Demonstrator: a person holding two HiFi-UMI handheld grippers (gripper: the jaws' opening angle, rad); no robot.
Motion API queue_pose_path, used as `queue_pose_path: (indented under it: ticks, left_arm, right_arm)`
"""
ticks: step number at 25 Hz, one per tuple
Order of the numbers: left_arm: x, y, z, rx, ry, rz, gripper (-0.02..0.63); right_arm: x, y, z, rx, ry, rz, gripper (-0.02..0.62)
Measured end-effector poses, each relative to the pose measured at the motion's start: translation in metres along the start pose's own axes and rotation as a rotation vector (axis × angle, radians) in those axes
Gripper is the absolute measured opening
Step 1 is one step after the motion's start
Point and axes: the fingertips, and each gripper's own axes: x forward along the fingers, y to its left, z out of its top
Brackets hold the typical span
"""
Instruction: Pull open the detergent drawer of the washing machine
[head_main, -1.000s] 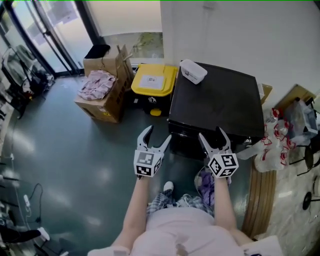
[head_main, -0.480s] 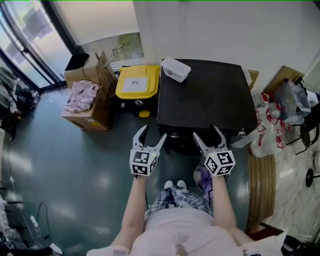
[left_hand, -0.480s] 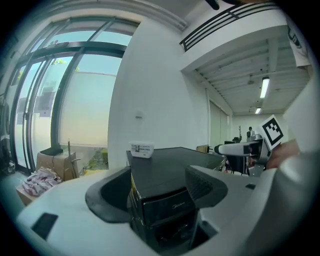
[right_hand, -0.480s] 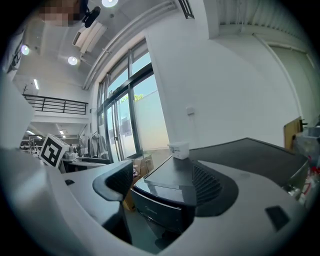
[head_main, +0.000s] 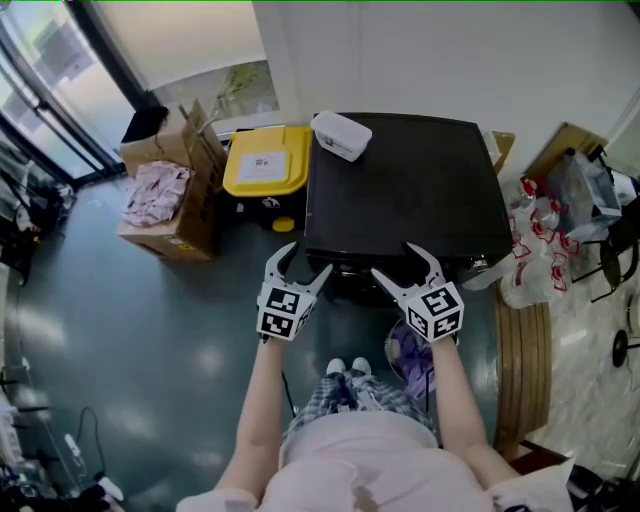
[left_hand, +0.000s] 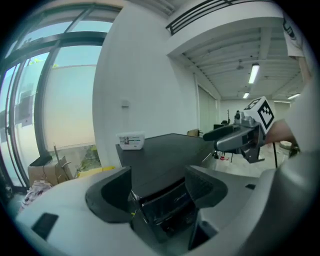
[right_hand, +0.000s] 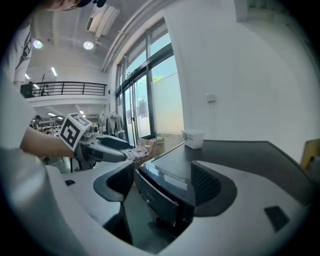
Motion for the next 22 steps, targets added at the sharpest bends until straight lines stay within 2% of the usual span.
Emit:
queue_pose_path:
  ticks: [6, 13, 16, 22]
  left_arm:
    - [0.023, -0.013, -0.015, 0.172, 0.185, -0.118, 0.328]
    - [0.041, -0.029, -0.046, 0.361, 0.382, -0.240, 0.328]
    - [0.045, -0.033, -0.058, 0.410, 0.453, -0.277, 0.327]
    - [0.048, -0.034, -0.071, 0.446, 0.514, -0.313, 0.327]
  right_arm:
    - [0.021, 0.011, -0.014, -0.137, 0.162, 0.164, 0.354]
    - [0.040, 0.030, -0.044, -0.328, 0.358, 0.311, 0.354]
    - [0.046, 0.036, -0.058, -0.382, 0.424, 0.353, 0.353]
    - [0.057, 0.048, -0.080, -0.462, 0.517, 0.400, 0.350]
